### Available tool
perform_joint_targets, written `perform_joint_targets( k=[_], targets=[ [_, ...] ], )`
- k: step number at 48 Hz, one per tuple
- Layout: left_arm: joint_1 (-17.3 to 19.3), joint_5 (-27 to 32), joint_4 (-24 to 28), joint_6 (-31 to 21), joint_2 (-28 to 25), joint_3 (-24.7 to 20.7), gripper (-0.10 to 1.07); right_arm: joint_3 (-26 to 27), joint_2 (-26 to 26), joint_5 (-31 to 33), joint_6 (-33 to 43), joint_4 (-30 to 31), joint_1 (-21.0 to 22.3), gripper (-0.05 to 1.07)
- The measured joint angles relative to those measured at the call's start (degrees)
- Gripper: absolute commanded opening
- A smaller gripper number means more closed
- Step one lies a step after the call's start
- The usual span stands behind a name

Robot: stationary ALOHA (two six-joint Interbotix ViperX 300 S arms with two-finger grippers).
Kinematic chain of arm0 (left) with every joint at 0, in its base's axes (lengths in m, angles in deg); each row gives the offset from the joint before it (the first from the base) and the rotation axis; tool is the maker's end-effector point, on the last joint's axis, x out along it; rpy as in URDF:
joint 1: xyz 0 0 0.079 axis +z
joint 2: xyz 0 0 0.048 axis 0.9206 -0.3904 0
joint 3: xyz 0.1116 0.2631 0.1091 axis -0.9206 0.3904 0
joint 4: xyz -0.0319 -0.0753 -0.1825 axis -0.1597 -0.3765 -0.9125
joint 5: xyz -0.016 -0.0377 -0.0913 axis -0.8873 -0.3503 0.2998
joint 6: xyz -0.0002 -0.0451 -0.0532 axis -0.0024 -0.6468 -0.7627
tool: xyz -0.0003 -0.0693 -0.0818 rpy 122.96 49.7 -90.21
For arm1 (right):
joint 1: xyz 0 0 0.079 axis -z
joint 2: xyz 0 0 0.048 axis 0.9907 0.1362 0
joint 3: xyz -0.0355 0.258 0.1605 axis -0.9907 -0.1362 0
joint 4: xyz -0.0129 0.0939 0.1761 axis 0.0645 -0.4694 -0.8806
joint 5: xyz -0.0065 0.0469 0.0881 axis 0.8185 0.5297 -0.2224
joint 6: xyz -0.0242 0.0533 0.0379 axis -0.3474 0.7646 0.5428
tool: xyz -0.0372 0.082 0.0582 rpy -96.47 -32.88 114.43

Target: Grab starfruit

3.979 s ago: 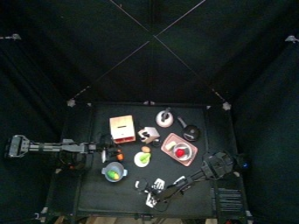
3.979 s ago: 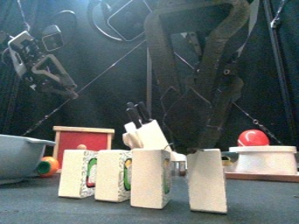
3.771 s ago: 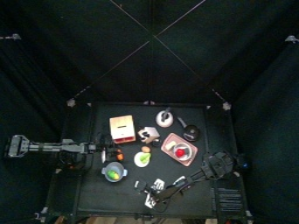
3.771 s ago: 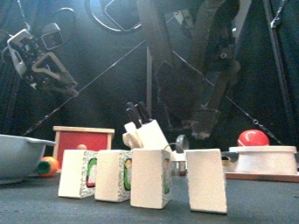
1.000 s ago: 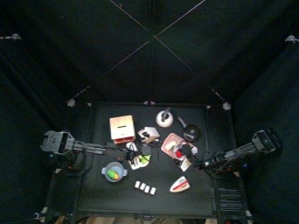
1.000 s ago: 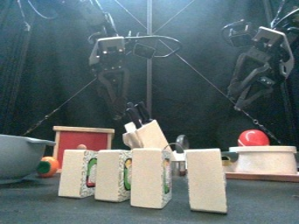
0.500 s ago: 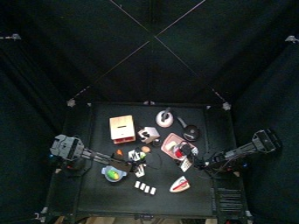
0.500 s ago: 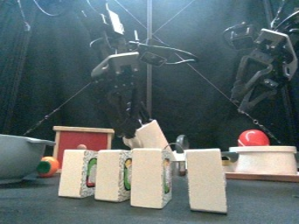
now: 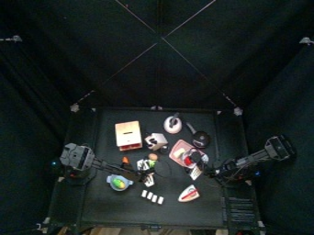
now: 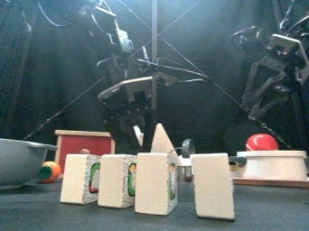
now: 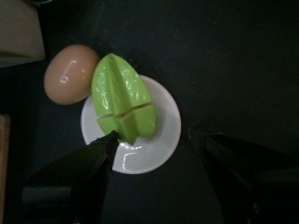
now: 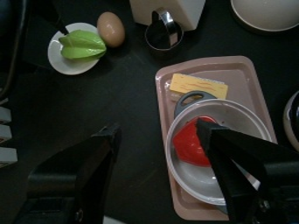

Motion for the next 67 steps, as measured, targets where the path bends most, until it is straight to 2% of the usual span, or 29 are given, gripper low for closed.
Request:
perform_joint_targets(
  k=[9,21,46,52,62,67],
  targets=[
    [0.62,0.00,3.52,-3.08,0.00,0.00,0.98,-0.09,0.00,0.00,0.00,0.00,-0.09,0.98],
    [0.97,0.00,4.39,-5.98,-0.79,0.00,0.98,-0.62,-0.09,0.00,0.00,0.00,-0.09,0.98],
    [2.11,0.00,4.75,-6.33,-2.64,0.00,0.95,-0.70,-0.18,-0.09,0.00,0.00,-0.09,0.98],
    [2.55,0.00,4.75,-6.42,-2.72,0.00,0.92,-0.79,-0.09,-0.09,0.00,0.00,-0.09,0.98],
    [2.55,0.00,5.10,-6.33,-2.72,-0.09,0.78,-0.88,-0.18,-0.09,0.00,0.00,-0.18,0.98],
    [2.55,0.09,5.19,-6.42,-2.72,0.00,0.76,-0.88,-0.18,-0.09,0.00,-0.26,-0.09,0.98]
  ],
)
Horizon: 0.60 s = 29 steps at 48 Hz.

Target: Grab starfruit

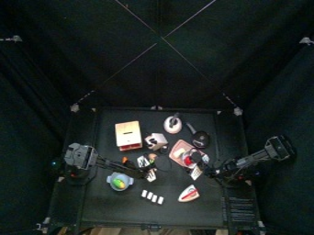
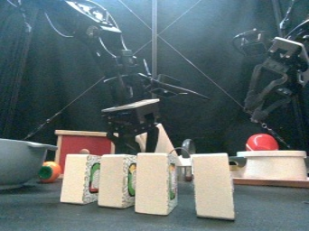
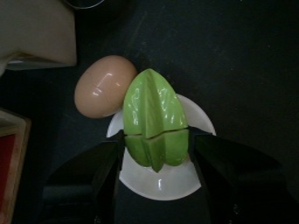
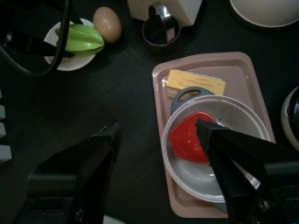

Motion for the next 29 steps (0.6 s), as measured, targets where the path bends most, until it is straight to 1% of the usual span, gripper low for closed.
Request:
perform_joint_targets(
  k=[8,14,19,29],
  targets=[
    [-0.18,2.11,0.09,0.09,0.62,0.00,0.75,-0.26,0.00,0.00,0.00,-0.35,-0.09,0.98],
    [-0.70,4.39,0.88,0.09,2.81,0.00,0.75,-0.26,0.00,0.00,0.09,-0.44,-0.09,0.98],
    [-1.14,4.75,1.23,0.09,3.78,0.00,0.75,-0.26,0.00,0.00,0.00,-0.35,-0.09,0.98],
    [-1.32,4.75,1.32,0.09,3.87,0.09,0.75,-0.26,0.00,-0.09,0.09,-0.18,-0.18,0.98]
  ],
)
